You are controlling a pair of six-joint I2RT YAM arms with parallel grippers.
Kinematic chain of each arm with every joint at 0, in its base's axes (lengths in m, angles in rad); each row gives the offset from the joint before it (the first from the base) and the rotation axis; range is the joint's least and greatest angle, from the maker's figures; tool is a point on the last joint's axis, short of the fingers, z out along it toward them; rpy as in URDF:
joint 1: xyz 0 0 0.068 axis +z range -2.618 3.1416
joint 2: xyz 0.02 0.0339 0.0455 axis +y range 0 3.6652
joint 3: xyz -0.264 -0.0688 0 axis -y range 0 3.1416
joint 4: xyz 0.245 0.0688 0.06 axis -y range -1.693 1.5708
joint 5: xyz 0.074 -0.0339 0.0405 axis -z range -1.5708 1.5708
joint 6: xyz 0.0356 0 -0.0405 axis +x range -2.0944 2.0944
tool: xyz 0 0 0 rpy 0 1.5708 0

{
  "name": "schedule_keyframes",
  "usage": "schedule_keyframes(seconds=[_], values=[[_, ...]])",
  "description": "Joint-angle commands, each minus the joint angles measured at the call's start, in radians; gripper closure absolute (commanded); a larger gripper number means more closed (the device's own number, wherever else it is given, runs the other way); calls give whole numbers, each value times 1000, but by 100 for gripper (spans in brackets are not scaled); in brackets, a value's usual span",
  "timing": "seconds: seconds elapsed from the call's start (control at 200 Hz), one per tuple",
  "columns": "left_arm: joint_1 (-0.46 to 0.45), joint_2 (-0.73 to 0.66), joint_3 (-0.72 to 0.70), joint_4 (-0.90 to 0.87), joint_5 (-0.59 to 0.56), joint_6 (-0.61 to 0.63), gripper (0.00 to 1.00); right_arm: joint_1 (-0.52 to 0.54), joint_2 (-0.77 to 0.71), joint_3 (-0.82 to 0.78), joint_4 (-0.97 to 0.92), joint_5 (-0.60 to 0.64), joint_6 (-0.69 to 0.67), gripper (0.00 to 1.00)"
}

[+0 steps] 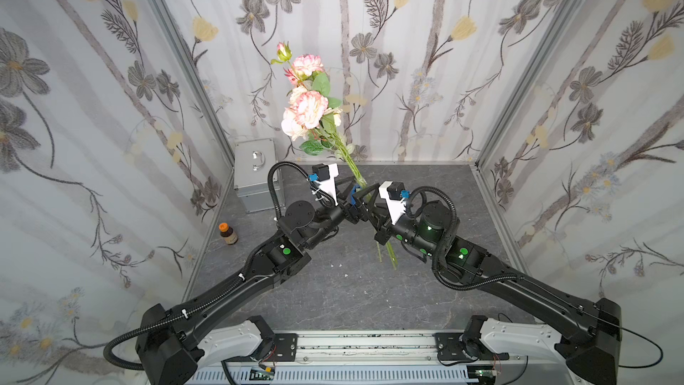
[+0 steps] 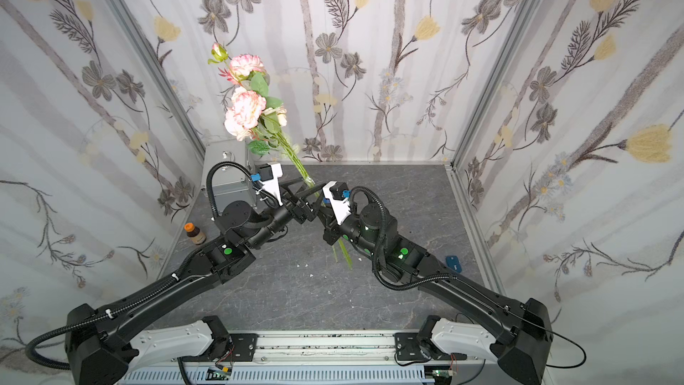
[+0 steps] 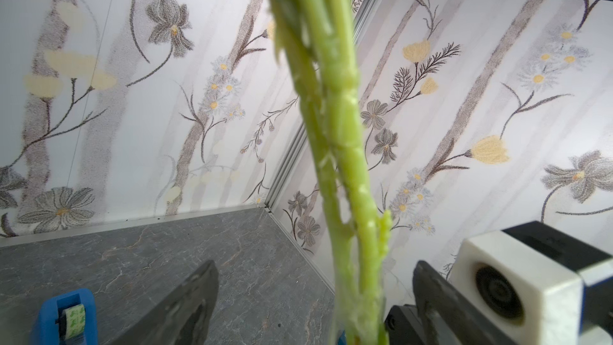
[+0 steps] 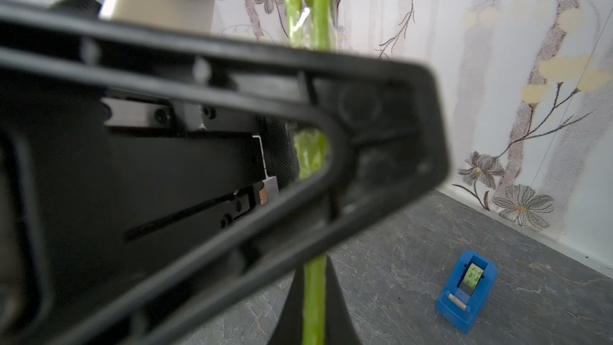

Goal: Wrap bouquets with tape
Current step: Wrap the tape around the bouquet.

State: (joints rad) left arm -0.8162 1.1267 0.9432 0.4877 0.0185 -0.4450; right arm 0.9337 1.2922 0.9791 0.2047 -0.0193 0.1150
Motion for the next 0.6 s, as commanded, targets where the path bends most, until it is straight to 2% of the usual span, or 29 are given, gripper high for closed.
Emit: schedule_keyframes(seconds=[0.0,0.09,0.205,0.42,0.595], values=[[1,-22,2,21,-67,-24,29,1,6,6,40,58,-10,100],[2,-25,-2,19,-78,-36,39,1,10,5,40,73,-13,100],[1,-17,8,5,-75,-55,44,4,24,12,26,97,-19,100],[2,-2,28,-16,-75,-68,61,19,64,50,-41,234,-31,100],[1,8,54,-75,-95,-79,65,24,71,52,-37,268,-30,100]])
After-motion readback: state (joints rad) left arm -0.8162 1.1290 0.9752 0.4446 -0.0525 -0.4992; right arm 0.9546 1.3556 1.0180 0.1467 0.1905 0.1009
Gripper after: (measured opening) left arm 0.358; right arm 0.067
